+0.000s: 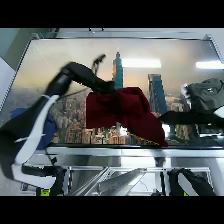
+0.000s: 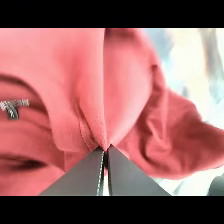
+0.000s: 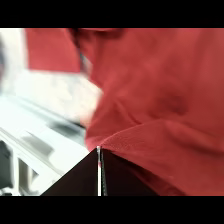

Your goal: Fold the shirts.

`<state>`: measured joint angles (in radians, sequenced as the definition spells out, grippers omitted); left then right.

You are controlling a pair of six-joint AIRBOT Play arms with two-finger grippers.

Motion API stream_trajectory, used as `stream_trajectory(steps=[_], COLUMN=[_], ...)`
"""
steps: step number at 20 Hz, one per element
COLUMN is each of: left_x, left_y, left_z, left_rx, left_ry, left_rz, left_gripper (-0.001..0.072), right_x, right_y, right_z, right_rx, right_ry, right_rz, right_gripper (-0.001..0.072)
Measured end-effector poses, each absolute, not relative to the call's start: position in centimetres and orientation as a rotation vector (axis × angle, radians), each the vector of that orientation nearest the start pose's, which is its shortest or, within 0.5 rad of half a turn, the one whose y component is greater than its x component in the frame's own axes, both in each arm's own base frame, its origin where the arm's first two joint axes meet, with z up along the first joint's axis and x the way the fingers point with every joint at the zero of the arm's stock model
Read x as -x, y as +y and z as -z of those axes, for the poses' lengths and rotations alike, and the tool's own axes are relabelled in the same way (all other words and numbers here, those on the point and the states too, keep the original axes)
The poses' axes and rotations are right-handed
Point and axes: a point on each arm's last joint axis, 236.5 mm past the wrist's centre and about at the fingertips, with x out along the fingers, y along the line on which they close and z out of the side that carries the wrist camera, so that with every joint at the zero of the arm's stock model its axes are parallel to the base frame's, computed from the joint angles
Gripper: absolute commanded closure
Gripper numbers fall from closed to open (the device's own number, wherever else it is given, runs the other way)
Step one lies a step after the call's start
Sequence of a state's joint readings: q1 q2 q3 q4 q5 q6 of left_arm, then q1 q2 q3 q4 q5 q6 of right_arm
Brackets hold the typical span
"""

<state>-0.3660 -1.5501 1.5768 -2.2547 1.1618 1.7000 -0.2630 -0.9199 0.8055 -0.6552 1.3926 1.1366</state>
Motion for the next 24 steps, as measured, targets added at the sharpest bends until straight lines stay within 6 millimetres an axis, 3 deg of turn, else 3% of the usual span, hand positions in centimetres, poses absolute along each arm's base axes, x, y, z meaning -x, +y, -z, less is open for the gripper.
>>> stream_trajectory(steps=[3,5,7,9,11,13,16,19,21,24], left_x=[-40.4,-39.2,-36.2,-32.1,-28.2,-25.3,-24.1,-26.8,-30.7,-37.5], left_y=[-25.9,-22.4,-18.4,-15.0,-12.0,-9.8,-7.9,-6.7,-6.3,-6.8], left_z=[-19.2,-25.7,-32.5,-38.2,-42.5,-44.8,-45.3,-42.6,-38.7,-30.8], left_rx=[0.328,0.349,0.336,0.291,0.241,0.202,0.176,0.207,0.259,0.350], left_ry=[0.911,0.752,0.564,0.382,0.221,0.119,0.088,0.199,0.340,0.583], left_rz=[0.780,0.753,0.710,0.650,0.560,0.464,0.366,0.360,0.396,0.471], left_gripper=[0.0688,0.0688,0.0688,0.0688,0.0688,0.0688,0.0688,0.0688,0.0688,0.0688], right_x=[-30.4,-30.4,-29.0,-27.1,-25.1,-23.8,-23.1,-25.4,-28.3,-34.4], right_y=[9.2,7.9,7.6,8.4,9.4,10.1,9.8,7.3,5.3,3.3], right_z=[-17.8,-24.7,-31.0,-36.0,-40.1,-42.9,-45.1,-44.2,-41.3,-32.7], right_rx=[-0.568,-0.516,-0.423,-0.314,-0.209,-0.131,-0.075,-0.101,-0.169,-0.324], right_ry=[0.839,0.645,0.471,0.344,0.242,0.168,0.111,0.137,0.215,0.399], right_rz=[-0.648,-0.647,-0.640,-0.636,-0.624,-0.594,-0.526,-0.459,-0.455,-0.506], right_gripper=[0.0693,0.0693,0.0693,0.0693,0.0693,0.0693,0.0693,0.0693,0.0693,0.0693])
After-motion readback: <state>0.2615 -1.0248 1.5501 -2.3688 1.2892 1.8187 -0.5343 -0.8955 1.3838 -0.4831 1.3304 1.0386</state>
